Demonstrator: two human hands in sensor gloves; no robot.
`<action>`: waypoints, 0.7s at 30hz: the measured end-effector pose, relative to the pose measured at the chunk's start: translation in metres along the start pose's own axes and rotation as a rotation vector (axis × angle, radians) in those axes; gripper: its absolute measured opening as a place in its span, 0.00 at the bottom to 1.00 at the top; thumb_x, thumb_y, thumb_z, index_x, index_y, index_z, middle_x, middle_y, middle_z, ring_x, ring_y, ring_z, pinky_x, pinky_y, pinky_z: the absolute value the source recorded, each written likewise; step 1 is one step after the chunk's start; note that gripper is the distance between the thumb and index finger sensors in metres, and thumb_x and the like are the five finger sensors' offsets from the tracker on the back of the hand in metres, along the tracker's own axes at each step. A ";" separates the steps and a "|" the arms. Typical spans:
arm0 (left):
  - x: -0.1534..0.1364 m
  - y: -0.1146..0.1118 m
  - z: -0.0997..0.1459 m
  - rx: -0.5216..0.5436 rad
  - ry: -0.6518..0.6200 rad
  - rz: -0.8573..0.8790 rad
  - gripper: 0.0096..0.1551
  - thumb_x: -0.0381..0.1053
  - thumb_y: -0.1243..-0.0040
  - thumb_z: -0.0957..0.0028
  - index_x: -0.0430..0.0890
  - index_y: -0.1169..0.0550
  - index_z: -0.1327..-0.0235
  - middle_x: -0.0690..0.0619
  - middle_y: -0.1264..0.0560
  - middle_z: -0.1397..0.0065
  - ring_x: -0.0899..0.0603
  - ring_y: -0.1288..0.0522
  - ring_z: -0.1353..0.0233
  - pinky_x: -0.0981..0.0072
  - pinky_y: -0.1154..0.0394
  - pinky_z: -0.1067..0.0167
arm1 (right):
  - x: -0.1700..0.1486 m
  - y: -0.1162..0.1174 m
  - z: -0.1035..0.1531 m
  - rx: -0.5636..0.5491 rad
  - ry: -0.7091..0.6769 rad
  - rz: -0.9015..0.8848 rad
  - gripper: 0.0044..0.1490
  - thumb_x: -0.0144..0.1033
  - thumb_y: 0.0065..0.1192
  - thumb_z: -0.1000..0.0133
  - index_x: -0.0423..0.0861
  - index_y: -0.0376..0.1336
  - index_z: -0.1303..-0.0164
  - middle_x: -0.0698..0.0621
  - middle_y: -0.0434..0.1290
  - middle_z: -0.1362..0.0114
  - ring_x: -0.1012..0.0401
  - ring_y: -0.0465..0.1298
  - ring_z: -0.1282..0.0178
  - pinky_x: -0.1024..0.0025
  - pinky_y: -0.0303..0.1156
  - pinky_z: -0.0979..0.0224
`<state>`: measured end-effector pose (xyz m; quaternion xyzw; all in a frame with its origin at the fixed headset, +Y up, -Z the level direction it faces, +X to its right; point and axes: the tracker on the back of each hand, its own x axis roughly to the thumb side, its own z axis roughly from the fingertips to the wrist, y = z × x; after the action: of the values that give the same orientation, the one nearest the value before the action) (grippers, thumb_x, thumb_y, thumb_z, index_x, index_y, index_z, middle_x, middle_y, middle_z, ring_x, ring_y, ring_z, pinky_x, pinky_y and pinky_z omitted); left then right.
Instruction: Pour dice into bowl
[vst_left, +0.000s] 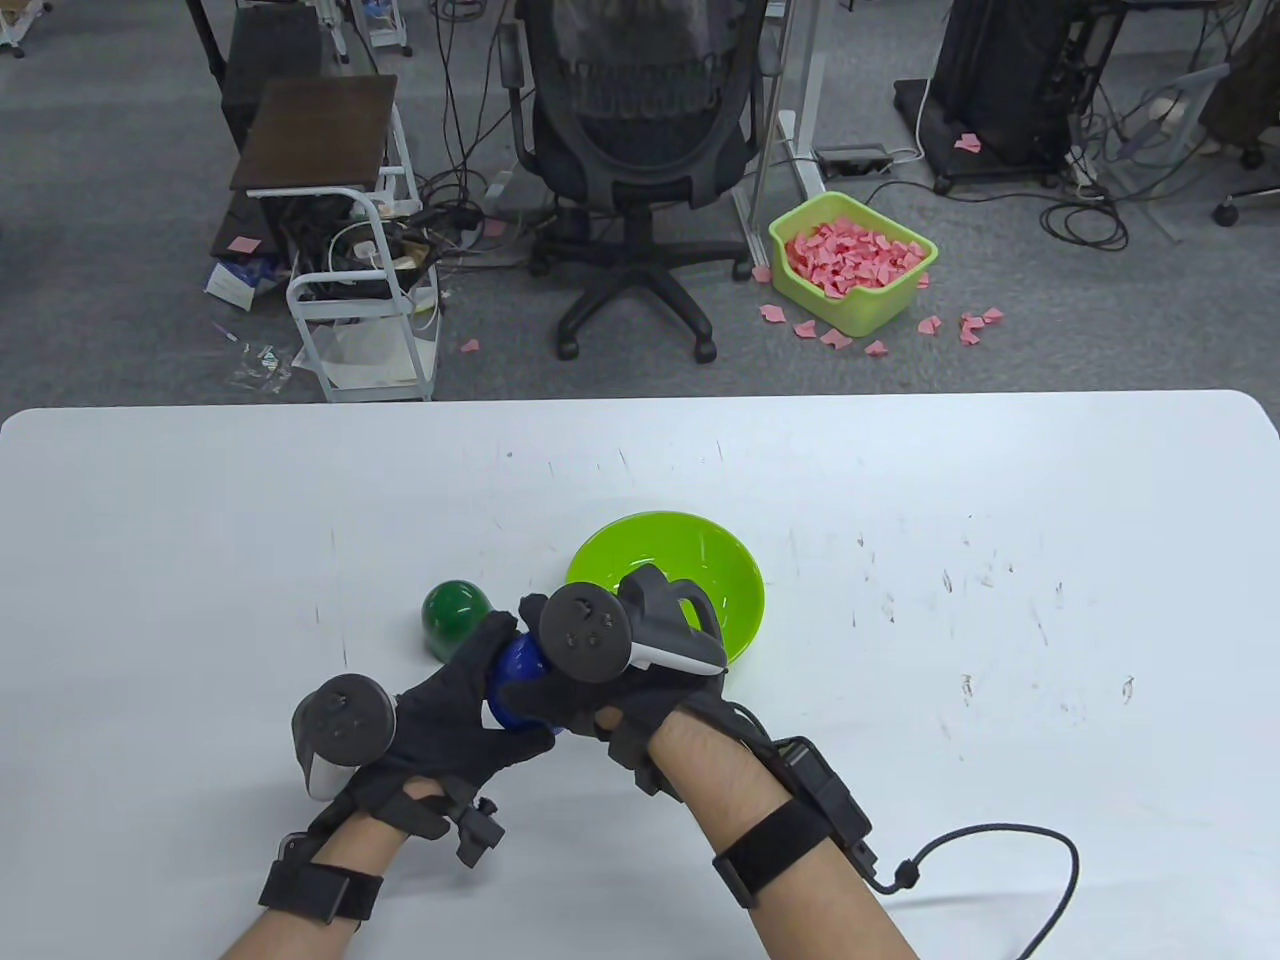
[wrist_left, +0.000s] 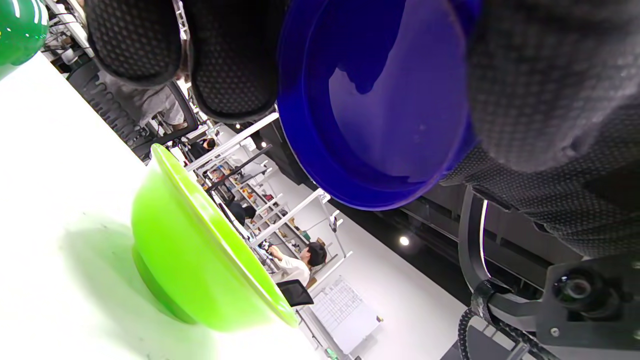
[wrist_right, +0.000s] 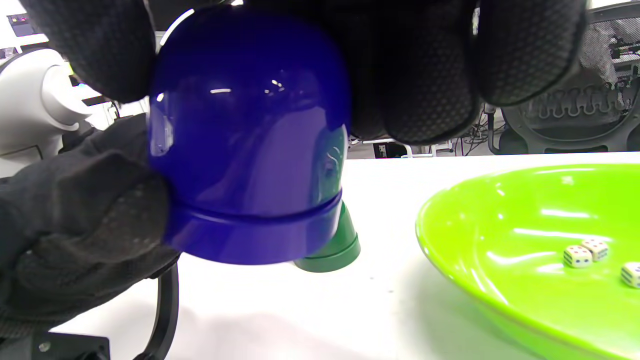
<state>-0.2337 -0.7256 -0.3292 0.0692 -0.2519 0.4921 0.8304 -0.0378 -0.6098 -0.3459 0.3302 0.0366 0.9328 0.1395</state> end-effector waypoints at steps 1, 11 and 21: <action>0.000 0.000 0.000 0.001 0.000 0.001 0.66 0.70 0.21 0.67 0.46 0.41 0.22 0.39 0.30 0.25 0.39 0.22 0.35 0.39 0.25 0.34 | 0.000 0.001 0.000 0.006 0.003 0.000 0.55 0.63 0.63 0.41 0.32 0.57 0.19 0.26 0.75 0.30 0.34 0.78 0.45 0.29 0.70 0.36; 0.000 -0.005 0.002 -0.001 -0.010 -0.060 0.64 0.72 0.19 0.68 0.42 0.36 0.27 0.38 0.27 0.28 0.40 0.19 0.39 0.40 0.23 0.36 | 0.001 0.010 0.005 0.022 -0.005 0.028 0.55 0.62 0.62 0.40 0.31 0.56 0.18 0.26 0.74 0.30 0.34 0.77 0.44 0.28 0.69 0.36; -0.001 0.002 0.004 0.058 0.002 -0.044 0.64 0.73 0.20 0.68 0.42 0.36 0.27 0.38 0.27 0.28 0.40 0.19 0.38 0.41 0.23 0.36 | -0.017 0.003 0.026 -0.137 -0.121 -0.100 0.57 0.63 0.60 0.40 0.33 0.51 0.15 0.26 0.67 0.21 0.30 0.72 0.35 0.26 0.67 0.33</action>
<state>-0.2369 -0.7266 -0.3268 0.0985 -0.2352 0.4807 0.8390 -0.0099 -0.6179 -0.3355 0.3735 -0.0192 0.9033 0.2102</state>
